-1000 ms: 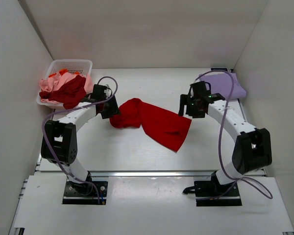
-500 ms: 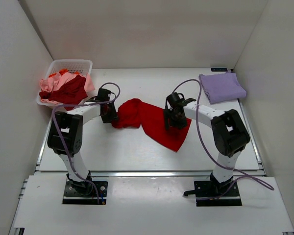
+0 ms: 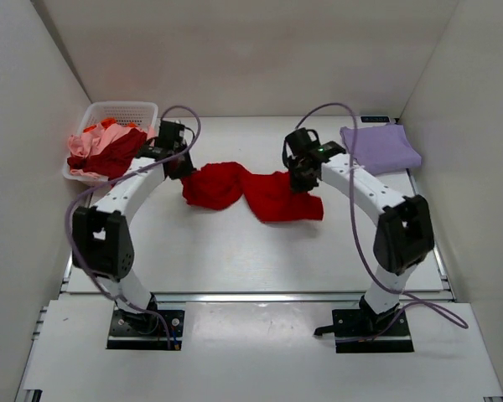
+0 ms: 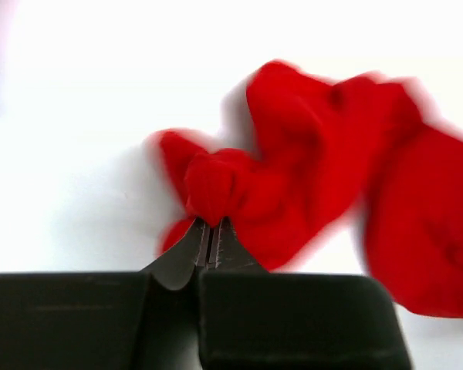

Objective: Fold and stack the t-shirts
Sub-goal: Flatten out the tshirt

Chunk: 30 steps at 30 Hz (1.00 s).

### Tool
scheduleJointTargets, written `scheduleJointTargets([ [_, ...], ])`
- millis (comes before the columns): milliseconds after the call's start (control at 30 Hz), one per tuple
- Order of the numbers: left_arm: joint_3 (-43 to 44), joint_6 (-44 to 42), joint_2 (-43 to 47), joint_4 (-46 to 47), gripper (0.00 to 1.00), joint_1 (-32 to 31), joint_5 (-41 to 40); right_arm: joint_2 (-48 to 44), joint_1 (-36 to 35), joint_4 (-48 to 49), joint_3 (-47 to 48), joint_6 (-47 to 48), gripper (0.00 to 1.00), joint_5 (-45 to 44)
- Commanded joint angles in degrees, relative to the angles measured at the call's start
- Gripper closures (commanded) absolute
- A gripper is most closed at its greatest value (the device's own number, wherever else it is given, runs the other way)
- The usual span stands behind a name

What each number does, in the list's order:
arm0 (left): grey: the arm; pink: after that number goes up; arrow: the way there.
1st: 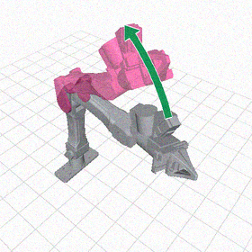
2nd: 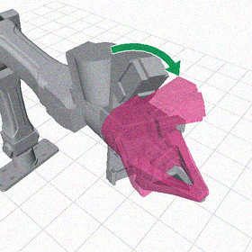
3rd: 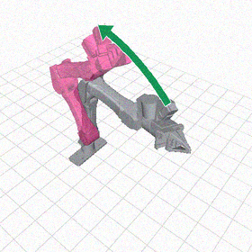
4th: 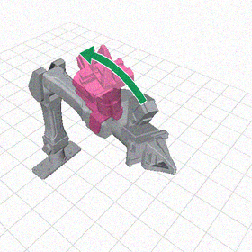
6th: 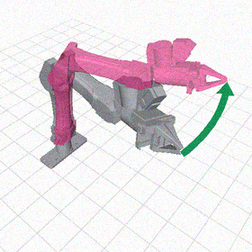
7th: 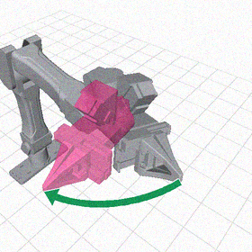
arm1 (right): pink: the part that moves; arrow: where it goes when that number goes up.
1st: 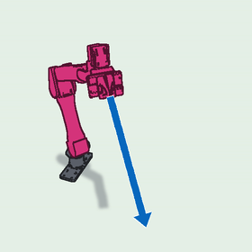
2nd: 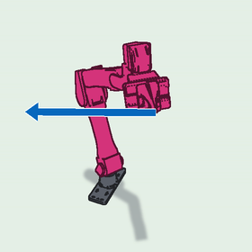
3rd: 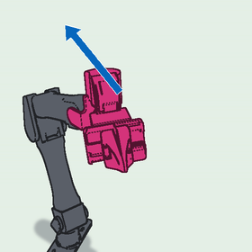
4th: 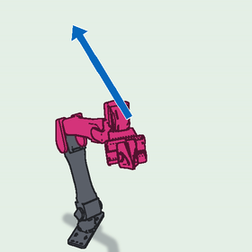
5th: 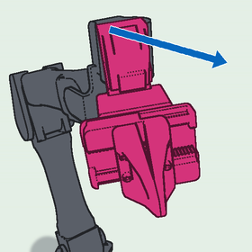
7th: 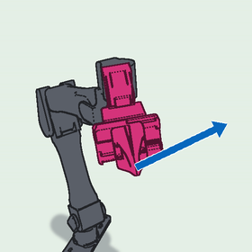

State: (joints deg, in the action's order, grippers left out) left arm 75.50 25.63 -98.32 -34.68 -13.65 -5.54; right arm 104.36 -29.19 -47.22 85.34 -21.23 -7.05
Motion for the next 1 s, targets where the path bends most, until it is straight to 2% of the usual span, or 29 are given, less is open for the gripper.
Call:
scheduleJointTargets([
  [0, 6.4, -2.0, 10.1, -2.2, 1.00, -0.7, -4.7, -10.6, 2.5, -1.2, 3.6, 0.3, 0.93, -0.7],
  [67, 7.0, -1.5, 12.9, -1.6, 1.00, -0.3, -4.2, -14.3, 4.7, 0.0, 2.7, 0.8, 0.91, 0.5],
  [100, 7.3, -1.7, 14.5, -1.9, 1.00, 0.0, -4.2, -16.9, 5.5, 1.2, 2.1, 0.6, 0.86, 1.2],
  [133, 7.7, -1.7, 15.8, -1.8, 1.00, 0.1, -3.4, -19.3, 6.2, 2.3, 0.7, 0.8, 0.88, 2.1],
  [200, 8.5, -2.0, 18.2, -2.7, 1.00, 0.6, -3.7, -24.2, 8.2, 4.1, -1.9, 0.1, 1.00, 3.4],
  [400, 7.9, -2.9, 23.5, -4.5, 1.00, 2.2, -2.2, -31.7, 13.7, 3.4, -5.5, -0.3, 1.00, 6.2],
  [633, 4.5, -3.2, 29.2, -5.1, 1.00, 4.2, -3.7, -39.2, 19.0, 3.7, -8.1, 0.9, 1.00, 5.2],
  [767, 10.0, -3.4, 31.3, -5.6, 1.00, 4.5, -5.5, -44.1, 24.5, 6.3, -9.2, 0.3, 0.98, 11.5],
  [900, 13.3, -3.2, 34.9, -4.5, 1.00, 4.3, -5.7, -48.6, 26.7, 9.5, -9.1, 0.8, 0.94, 15.0],
  [967, 15.3, -3.6, 36.0, -5.1, 1.00, 4.1, -5.0, -50.1, 27.6, 9.9, -8.6, 0.6, 0.98, 15.1],
])
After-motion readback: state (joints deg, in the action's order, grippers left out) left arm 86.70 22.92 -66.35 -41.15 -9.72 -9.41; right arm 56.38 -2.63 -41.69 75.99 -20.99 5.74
